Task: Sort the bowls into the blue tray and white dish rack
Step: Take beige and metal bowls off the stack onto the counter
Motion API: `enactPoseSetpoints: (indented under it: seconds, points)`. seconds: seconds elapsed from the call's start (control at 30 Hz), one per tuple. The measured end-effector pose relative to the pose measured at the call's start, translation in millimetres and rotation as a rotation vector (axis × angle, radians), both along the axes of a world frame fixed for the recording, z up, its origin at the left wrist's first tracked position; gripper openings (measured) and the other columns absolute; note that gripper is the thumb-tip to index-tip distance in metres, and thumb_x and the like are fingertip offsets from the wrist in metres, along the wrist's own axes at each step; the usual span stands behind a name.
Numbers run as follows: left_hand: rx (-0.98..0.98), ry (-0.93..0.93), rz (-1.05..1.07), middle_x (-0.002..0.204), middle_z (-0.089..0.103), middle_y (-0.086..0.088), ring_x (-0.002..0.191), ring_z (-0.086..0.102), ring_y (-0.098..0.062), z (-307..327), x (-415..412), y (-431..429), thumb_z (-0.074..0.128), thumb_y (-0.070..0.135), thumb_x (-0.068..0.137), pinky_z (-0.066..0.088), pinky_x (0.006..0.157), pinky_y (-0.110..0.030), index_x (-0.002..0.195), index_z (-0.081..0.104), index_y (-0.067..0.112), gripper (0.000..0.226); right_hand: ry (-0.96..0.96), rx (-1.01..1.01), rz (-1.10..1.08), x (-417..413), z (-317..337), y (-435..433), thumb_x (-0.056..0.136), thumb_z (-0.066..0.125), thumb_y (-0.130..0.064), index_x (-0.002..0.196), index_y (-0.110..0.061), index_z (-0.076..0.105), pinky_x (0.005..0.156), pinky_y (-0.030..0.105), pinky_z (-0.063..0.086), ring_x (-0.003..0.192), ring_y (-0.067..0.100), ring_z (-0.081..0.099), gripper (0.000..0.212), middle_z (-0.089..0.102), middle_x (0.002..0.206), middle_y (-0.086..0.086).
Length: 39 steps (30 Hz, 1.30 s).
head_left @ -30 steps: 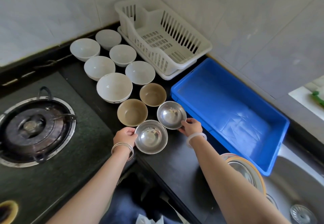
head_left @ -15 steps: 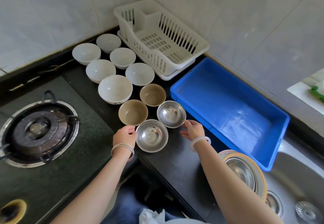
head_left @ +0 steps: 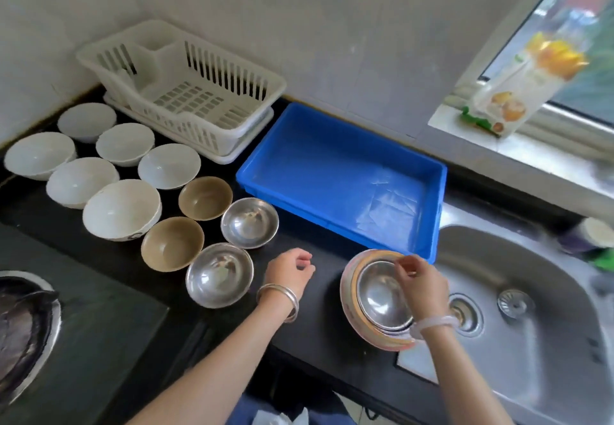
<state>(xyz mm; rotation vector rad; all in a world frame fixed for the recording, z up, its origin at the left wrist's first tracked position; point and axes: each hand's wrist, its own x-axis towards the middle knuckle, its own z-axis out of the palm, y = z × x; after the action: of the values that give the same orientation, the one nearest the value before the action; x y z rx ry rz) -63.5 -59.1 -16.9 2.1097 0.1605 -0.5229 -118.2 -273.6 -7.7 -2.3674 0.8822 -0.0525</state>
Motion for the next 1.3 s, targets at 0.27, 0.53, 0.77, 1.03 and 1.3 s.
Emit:
enactPoseSetpoints:
  seconds: [0.27, 0.53, 0.77, 1.03, 1.3]
  points:
    - [0.026, 0.026, -0.242, 0.114, 0.065, -0.002, 0.104, 0.061, -0.018, -6, -13, -81, 0.065, 0.017, 0.083, 0.05, 0.092, -0.032, 0.114, 0.058, 0.017, 0.032, 0.095, -0.001, -0.174, -46, -31, -29, 0.07, 0.079, -0.022, 0.11, -0.009, 0.053, 0.081, 0.038, 0.045, 0.095, 0.034, 0.057, 0.05, 0.058, 0.105, 0.016]
    - [0.149, -0.027, -0.306, 0.11, 0.064, -0.004, 0.1, 0.062, -0.02, -20, -13, -96, 0.066, 0.012, 0.081, 0.049, 0.088, -0.031, 0.115, 0.056, 0.017, 0.035, 0.118, 0.04, -0.215, -41, -34, -28, 0.074, 0.067, -0.015, 0.095, -0.014, 0.054, 0.064, 0.028, 0.038, 0.079, 0.027, 0.057, 0.024, 0.064, 0.093, 0.01]
    - [0.151, -0.039, -0.304, 0.11, 0.062, -0.006, 0.096, 0.062, -0.021, -24, -15, -96, 0.065, 0.01, 0.081, 0.053, 0.087, -0.032, 0.119, 0.054, 0.016, 0.04, 0.141, -0.047, -0.137, -45, -26, -31, 0.077, 0.054, -0.012, 0.096, -0.014, 0.062, 0.062, 0.028, 0.037, 0.084, 0.031, 0.06, 0.02, 0.068, 0.09, 0.01]
    - [0.158, -0.024, -0.301, 0.111, 0.062, -0.006, 0.099, 0.063, -0.021, -25, -14, -97, 0.065, 0.01, 0.082, 0.054, 0.088, -0.034, 0.118, 0.054, 0.017, 0.039, 0.087, -0.18, -0.128, -46, -15, -33, 0.084, 0.054, -0.015, 0.084, -0.005, 0.066, 0.062, 0.031, 0.038, 0.081, 0.032, 0.058, 0.015, 0.062, 0.094, 0.012]
    - [0.229, -0.057, -0.331, 0.117, 0.058, -0.006, 0.105, 0.059, -0.024, -25, -15, -103, 0.069, 0.014, 0.079, 0.051, 0.09, -0.035, 0.121, 0.051, 0.016, 0.046, -0.01, -0.047, -0.25, -54, -4, -45, 0.083, 0.058, -0.013, 0.069, -0.008, 0.063, 0.056, 0.028, 0.028, 0.063, 0.024, 0.048, 0.016, 0.062, 0.064, 0.007]
